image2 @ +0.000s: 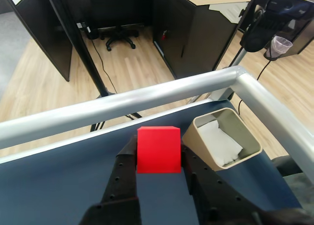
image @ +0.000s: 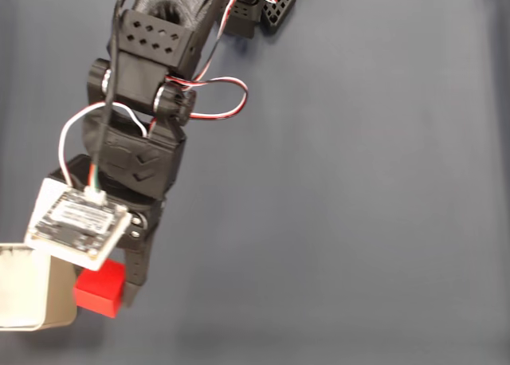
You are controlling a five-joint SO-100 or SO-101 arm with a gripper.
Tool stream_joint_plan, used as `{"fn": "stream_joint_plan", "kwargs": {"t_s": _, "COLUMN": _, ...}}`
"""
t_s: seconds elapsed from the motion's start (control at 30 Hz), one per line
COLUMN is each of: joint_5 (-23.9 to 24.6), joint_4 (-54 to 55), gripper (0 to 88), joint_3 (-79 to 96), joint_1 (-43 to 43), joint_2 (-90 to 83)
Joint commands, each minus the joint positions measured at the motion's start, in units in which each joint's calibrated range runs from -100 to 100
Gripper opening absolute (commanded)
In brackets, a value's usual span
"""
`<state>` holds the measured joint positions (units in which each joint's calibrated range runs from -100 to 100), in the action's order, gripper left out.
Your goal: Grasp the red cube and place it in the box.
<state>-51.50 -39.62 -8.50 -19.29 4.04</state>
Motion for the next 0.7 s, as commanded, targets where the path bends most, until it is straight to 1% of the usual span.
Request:
{"fn": "stream_joint_plan", "kwargs": {"t_s": 0.0, "joint_5": 0.0, "joint_4": 2.0, "gripper": 1.4, "joint_3": -1.4, "joint_1": -1.7, "joint_2": -1.3}}
{"fn": "stream_joint_plan", "kwargs": {"t_s": 0.67, "joint_5": 0.1, "joint_4": 3.2, "gripper": 1.4, "joint_3": -7.0, "joint_1": -6.6, "joint_2": 4.8}}
